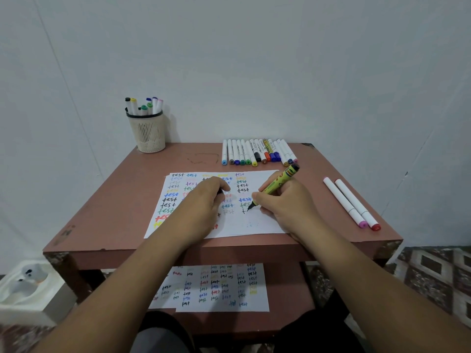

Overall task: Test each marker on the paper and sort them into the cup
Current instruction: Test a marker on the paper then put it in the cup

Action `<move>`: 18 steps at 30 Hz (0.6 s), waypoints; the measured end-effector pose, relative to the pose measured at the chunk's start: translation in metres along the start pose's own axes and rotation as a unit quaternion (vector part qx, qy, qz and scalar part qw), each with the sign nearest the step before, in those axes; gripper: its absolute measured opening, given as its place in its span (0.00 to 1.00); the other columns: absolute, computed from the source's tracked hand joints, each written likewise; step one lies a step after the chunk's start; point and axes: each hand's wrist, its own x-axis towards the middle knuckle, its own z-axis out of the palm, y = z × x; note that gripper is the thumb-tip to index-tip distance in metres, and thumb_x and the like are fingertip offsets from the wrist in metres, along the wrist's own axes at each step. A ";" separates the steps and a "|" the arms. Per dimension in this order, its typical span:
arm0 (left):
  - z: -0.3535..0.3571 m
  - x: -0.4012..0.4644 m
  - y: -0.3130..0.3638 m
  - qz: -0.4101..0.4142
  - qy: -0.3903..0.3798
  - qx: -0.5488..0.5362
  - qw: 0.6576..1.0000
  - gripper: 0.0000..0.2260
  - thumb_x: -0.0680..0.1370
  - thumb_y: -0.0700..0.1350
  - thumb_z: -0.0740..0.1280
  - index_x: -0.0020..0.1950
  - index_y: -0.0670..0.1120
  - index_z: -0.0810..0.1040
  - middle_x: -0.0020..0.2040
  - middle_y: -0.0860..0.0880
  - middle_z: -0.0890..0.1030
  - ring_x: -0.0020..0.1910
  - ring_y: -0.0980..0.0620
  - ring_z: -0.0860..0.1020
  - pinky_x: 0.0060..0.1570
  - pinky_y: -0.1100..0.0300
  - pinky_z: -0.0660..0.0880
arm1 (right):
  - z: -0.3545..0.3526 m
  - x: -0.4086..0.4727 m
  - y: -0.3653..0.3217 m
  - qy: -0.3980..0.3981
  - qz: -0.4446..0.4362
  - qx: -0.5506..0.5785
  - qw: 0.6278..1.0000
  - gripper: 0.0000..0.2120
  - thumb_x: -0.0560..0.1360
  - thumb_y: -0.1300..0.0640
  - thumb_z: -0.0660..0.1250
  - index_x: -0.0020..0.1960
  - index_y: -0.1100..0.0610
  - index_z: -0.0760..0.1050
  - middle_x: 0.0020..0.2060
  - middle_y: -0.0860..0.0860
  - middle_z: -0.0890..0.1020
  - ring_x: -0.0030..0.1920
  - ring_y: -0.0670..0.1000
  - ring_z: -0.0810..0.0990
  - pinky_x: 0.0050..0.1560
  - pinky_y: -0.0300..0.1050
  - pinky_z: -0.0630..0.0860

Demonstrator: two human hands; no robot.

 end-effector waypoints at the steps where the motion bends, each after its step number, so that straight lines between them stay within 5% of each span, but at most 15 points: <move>1: 0.000 0.000 -0.001 0.002 0.001 0.002 1.000 0.08 0.85 0.42 0.58 0.60 0.52 0.73 0.52 0.53 0.75 0.45 0.57 0.76 0.40 0.74 0.69 | 0.000 -0.001 -0.001 -0.004 0.000 0.000 1.000 0.09 0.75 0.57 0.78 0.44 0.61 0.82 0.42 0.58 0.85 0.47 0.58 0.87 0.50 0.53 0.87; 12: -0.001 0.000 -0.001 0.033 -0.012 0.023 0.999 0.11 0.83 0.43 0.64 0.59 0.57 0.80 0.50 0.55 0.72 0.50 0.57 0.72 0.47 0.73 0.65 | -0.001 0.000 0.001 0.026 -0.013 -0.038 0.999 0.08 0.73 0.53 0.78 0.43 0.54 0.80 0.38 0.53 0.85 0.42 0.56 0.87 0.49 0.61 0.86; 18: -0.003 -0.001 0.007 -0.022 0.003 0.009 1.000 0.15 0.82 0.44 0.66 0.68 0.54 0.75 0.60 0.55 0.74 0.60 0.54 0.73 0.56 0.61 0.67 | -0.002 -0.001 0.001 0.034 -0.016 -0.039 0.999 0.08 0.72 0.52 0.78 0.42 0.53 0.79 0.35 0.51 0.85 0.41 0.56 0.87 0.49 0.63 0.85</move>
